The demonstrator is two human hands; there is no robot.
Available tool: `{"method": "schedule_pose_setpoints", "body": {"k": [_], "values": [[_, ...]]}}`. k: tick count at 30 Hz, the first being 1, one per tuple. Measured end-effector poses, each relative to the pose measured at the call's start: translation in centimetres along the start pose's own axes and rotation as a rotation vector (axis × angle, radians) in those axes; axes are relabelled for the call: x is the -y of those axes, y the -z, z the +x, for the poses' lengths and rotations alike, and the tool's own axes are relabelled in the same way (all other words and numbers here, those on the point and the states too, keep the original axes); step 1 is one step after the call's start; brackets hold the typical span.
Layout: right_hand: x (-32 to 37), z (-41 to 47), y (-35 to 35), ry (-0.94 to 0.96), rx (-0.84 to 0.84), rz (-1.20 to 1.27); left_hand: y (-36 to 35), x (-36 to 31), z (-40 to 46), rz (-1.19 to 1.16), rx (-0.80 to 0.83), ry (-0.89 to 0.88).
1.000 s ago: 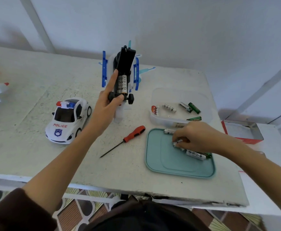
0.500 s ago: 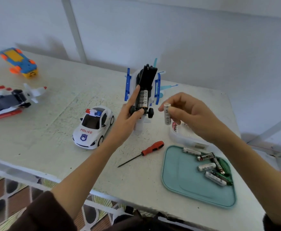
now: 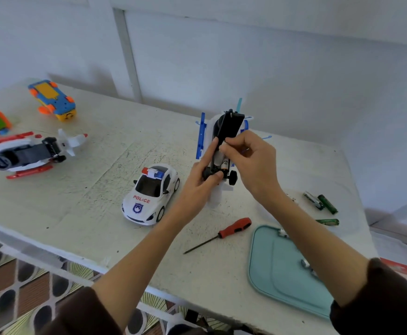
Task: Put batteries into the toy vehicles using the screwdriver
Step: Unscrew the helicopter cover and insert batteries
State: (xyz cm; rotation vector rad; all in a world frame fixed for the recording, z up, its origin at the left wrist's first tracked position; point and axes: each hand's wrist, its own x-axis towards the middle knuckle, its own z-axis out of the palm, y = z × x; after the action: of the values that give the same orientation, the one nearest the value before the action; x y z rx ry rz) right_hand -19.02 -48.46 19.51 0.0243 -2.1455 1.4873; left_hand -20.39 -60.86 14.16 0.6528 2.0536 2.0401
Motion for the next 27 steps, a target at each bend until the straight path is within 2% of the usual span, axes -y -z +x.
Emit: {"method": "schedule_pose_setpoints", "body": {"k": [5,12,27], "values": [[-0.2,0.2,-0.1,0.004,-0.007,-0.031,-0.1,0.3,0.2,0.012,0.0,-0.03],[-1.3,0.0,-0.5,0.237,-0.029,-0.304,-0.4,0.7,0.2,0.048,-0.017,-0.046],[-2.5,0.4,-0.2,0.357,0.06,-0.448,-0.2,1.3,0.4,0.064,-0.017,-0.017]]}}
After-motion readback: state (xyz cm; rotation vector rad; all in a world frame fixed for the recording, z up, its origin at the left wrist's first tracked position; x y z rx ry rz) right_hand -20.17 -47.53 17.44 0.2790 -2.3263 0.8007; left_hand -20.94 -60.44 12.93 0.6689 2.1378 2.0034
